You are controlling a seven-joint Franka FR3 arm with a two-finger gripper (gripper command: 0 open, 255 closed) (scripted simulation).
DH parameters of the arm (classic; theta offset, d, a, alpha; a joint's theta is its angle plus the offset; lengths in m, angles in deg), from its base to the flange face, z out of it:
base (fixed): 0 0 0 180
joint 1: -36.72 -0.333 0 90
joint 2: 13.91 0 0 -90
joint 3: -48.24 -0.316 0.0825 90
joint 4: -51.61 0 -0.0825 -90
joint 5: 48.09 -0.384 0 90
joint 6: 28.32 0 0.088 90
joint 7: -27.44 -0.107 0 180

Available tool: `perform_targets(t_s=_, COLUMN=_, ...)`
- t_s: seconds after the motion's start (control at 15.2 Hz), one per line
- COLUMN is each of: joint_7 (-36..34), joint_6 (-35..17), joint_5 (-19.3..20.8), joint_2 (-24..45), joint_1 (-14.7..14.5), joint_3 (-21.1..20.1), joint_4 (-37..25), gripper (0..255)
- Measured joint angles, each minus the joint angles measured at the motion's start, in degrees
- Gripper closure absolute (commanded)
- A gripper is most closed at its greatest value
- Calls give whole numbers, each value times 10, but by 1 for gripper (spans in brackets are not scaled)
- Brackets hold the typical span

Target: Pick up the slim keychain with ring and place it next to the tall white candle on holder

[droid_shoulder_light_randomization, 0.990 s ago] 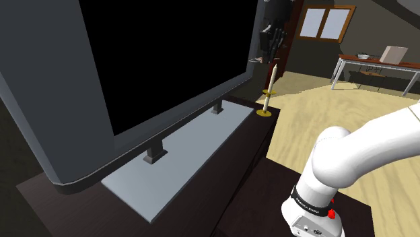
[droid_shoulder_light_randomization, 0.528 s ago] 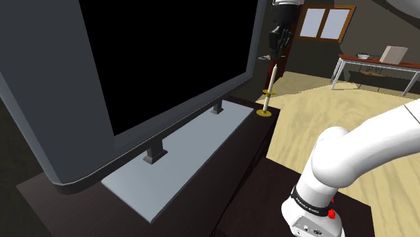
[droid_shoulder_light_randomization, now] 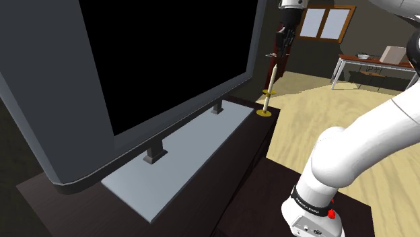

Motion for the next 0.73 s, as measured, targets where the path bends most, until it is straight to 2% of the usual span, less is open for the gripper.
perform_targets(t_s=0.33, joint_7=82, joint_6=-8, joint_5=0, joint_2=68, joint_1=1, joint_3=74, joint_4=-69, gripper=255)
perform_targets(t_s=0.73, joint_7=85, joint_6=-51, joint_5=8, joint_2=54, joint_1=6, joint_3=81, joint_4=-14, gripper=255)
